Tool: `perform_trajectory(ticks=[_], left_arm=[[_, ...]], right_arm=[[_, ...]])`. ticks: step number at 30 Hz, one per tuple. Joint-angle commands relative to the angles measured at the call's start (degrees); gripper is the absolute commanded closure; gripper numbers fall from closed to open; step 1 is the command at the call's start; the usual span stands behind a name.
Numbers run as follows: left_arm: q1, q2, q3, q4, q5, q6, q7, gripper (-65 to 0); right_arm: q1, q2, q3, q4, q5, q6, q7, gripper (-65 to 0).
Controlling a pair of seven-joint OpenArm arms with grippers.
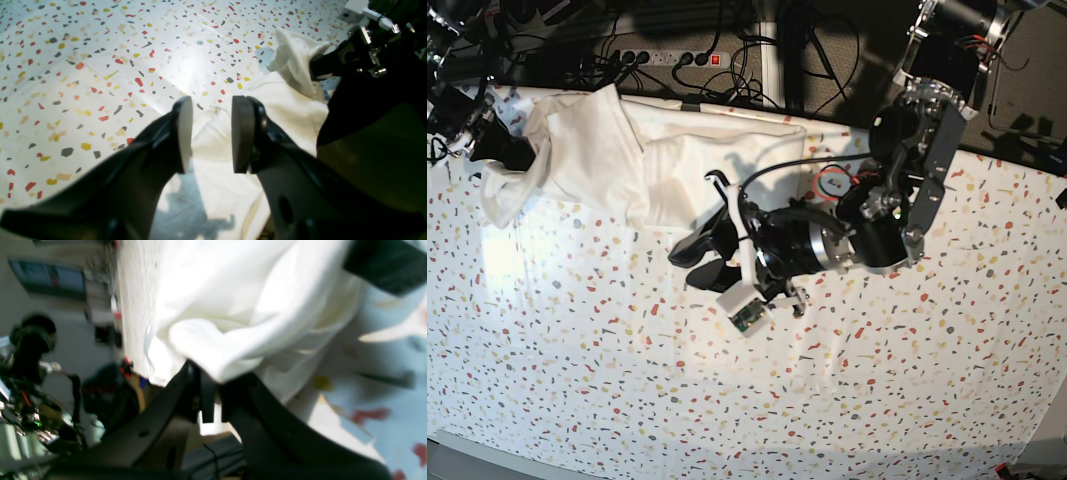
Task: Fold the T-shirt properly
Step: 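Fold the shirt end over with the right gripper toward the left gripper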
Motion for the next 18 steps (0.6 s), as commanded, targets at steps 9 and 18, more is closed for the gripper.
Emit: perform_trajectory(ticks=[9, 18], left_arm=[[-1.14, 0.31, -0.07, 1.09, -1.03, -0.02, -1.53, -19.4], [-1.33, 0.28, -0.09, 1.09, 2.73, -0.04, -1.62, -19.4]], right_arm=[[1.27, 1.38, -8.83, 18.12, 2.28, 0.25, 0.38, 0.0], [8.7, 1.2, -19.82, 27.15, 2.28, 0.25, 0.38, 0.0]])
